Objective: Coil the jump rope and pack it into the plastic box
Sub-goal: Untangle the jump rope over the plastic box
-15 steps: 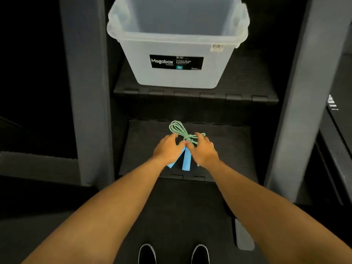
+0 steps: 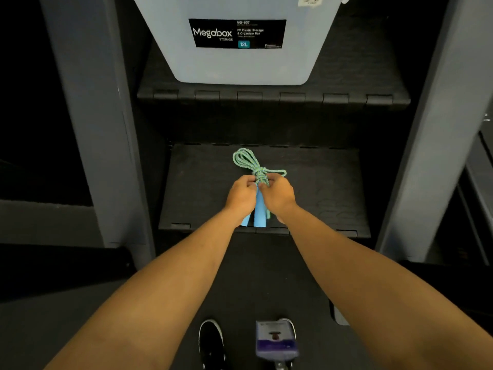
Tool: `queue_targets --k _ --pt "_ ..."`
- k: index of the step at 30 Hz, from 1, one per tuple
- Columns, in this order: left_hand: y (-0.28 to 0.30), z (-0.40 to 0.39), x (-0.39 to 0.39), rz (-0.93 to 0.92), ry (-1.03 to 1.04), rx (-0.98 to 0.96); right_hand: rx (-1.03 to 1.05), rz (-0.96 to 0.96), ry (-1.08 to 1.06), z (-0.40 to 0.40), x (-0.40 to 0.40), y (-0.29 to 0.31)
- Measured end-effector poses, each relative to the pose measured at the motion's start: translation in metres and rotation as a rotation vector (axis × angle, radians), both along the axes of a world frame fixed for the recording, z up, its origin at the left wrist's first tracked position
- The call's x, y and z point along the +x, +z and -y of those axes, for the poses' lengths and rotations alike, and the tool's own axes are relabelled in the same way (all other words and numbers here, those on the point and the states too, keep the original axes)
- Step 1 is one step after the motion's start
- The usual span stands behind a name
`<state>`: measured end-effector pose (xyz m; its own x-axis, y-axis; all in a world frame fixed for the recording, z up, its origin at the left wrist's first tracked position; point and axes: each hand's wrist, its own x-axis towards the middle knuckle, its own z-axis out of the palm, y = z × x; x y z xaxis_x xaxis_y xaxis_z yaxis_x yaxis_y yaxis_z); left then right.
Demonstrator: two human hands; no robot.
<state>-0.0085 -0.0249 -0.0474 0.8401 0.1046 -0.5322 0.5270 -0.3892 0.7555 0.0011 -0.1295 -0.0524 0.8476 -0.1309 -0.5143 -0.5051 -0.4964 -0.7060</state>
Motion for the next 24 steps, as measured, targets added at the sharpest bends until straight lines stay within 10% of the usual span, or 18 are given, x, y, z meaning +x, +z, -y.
queue_targets --k 24 --pt "0.265 0.011 -0.066 0.499 0.184 -0.296 0.267 0.550 0.035 0.035 -0.068 0.250"
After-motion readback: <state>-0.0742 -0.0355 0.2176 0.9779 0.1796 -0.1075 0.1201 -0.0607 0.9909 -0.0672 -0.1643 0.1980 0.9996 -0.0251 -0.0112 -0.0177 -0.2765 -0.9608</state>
